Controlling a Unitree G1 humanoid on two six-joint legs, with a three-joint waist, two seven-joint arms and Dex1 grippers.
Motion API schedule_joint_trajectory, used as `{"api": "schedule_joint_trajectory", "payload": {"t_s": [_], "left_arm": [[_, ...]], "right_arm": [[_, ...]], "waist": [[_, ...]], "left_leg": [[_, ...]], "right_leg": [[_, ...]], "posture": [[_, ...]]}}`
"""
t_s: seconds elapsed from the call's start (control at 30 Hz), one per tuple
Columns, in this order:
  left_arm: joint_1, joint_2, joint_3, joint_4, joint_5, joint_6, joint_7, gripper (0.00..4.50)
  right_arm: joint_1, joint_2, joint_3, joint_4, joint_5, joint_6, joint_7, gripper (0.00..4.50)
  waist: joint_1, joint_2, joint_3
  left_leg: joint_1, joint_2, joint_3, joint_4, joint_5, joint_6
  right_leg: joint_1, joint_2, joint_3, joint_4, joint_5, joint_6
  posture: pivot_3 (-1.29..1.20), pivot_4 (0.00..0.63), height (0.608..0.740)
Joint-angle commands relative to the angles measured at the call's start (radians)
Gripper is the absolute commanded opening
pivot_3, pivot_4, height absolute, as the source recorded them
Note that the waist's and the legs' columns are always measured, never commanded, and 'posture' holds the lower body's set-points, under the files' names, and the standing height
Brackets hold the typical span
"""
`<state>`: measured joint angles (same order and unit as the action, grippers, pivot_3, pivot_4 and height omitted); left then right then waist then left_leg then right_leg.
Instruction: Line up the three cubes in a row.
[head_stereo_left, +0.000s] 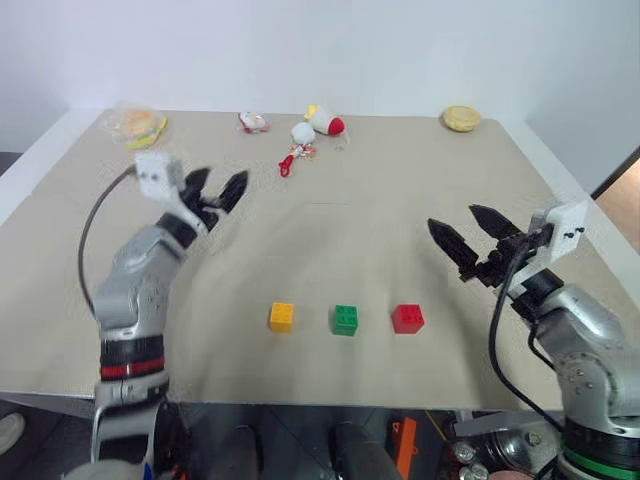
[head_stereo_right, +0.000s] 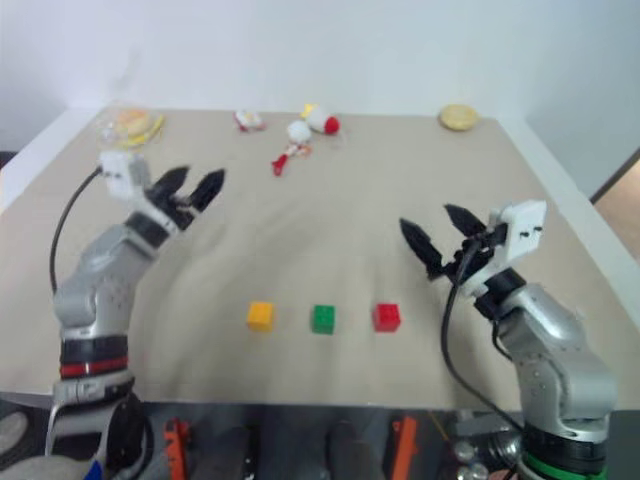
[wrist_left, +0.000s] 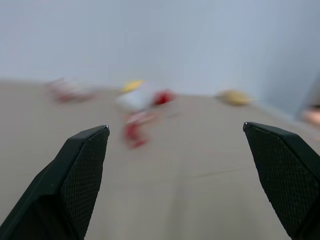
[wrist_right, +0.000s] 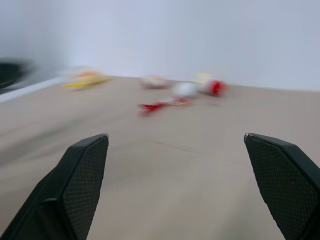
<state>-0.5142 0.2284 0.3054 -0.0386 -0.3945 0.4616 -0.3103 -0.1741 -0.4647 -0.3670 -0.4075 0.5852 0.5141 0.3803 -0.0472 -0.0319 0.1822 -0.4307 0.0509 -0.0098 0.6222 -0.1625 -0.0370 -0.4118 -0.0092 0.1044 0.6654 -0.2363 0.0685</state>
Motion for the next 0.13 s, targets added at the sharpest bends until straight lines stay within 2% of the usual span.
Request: {"api": "schedule_joint_trajectory", "payload": {"t_s": [0.03, 0.13], "left_arm": [[0.093, -0.038, 0.006, -0.116, 0.094, -0.089, 0.148, 4.45], [0.165, -0.043, -0.037, -0.099, 0.185, -0.145, 0.203, 4.45]], "right_arm": [[-0.004, 0.088, 0.016, 0.074, -0.168, -0.168, -0.148, 4.5], [-0.009, 0.161, 0.032, 0.163, -0.244, -0.239, -0.22, 4.5]], "waist": [[0.001, 0.0, 0.0], [0.001, -0.001, 0.0]], "left_leg": [[0.0, 0.0, 0.0, 0.0, 0.0, 0.0], [0.0, 0.0, 0.001, 0.0, 0.0, 0.0]], "right_leg": [[0.0, 0.0, 0.0, 0.0, 0.0, 0.0], [0.001, 0.0, 0.001, -0.001, 0.0, 0.0]], "posture": [[0.0, 0.15, 0.737], [0.0, 0.15, 0.737]]}}
